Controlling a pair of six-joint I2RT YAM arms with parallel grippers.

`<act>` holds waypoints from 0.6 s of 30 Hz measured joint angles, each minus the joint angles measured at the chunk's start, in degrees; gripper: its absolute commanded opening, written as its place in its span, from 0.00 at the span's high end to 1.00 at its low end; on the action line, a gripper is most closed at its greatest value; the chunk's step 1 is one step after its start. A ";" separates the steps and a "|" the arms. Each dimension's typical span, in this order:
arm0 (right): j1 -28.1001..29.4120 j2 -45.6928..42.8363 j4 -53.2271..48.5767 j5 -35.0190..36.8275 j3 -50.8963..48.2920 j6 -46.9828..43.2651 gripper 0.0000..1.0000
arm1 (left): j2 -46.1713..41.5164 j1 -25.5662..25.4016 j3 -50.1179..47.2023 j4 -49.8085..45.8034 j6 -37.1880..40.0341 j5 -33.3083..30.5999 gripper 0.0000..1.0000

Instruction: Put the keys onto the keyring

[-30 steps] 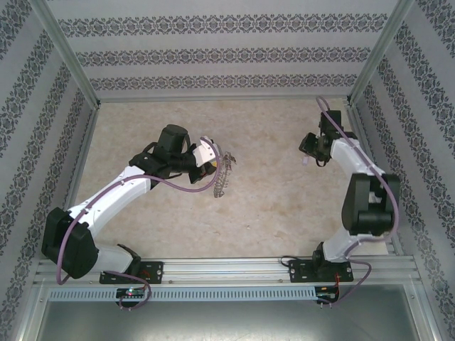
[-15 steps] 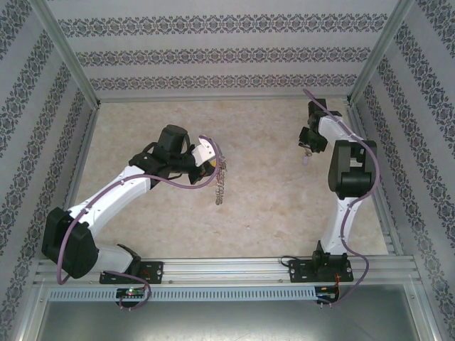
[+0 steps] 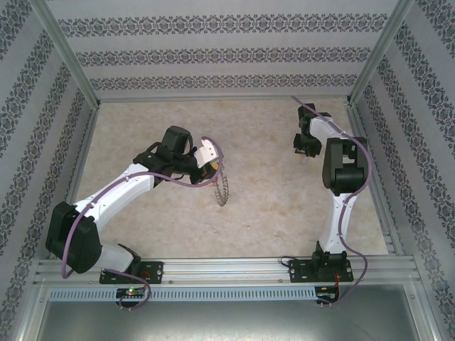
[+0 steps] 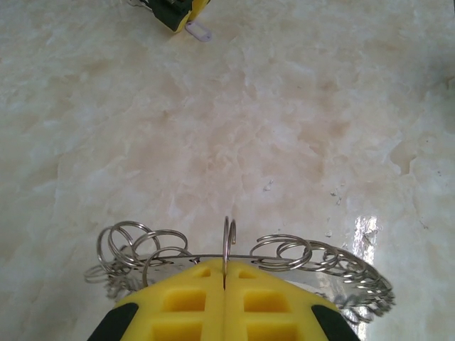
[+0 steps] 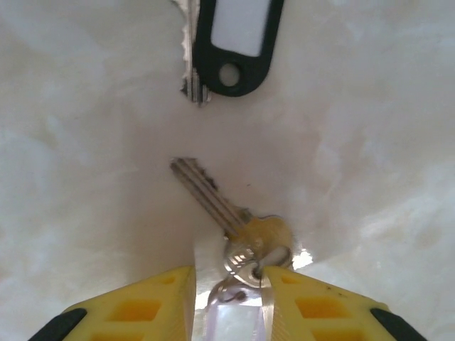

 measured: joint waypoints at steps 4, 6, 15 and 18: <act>0.00 0.00 -0.39 1.81 0.00 -1.70 0.79 | 0.55 0.26 0.00 -0.02 0.00 0.63 1.00; 0.00 0.00 -0.68 2.36 0.00 -2.36 0.84 | 0.96 0.26 0.02 -0.02 0.00 0.87 1.00; 0.00 -0.02 -0.83 2.99 0.04 -4.17 0.99 | 2.32 0.26 0.04 -0.02 0.02 1.05 1.00; 0.00 -0.15 -0.85 2.93 0.00 -4.39 1.00 | 2.32 0.26 0.17 -0.02 0.04 1.05 1.00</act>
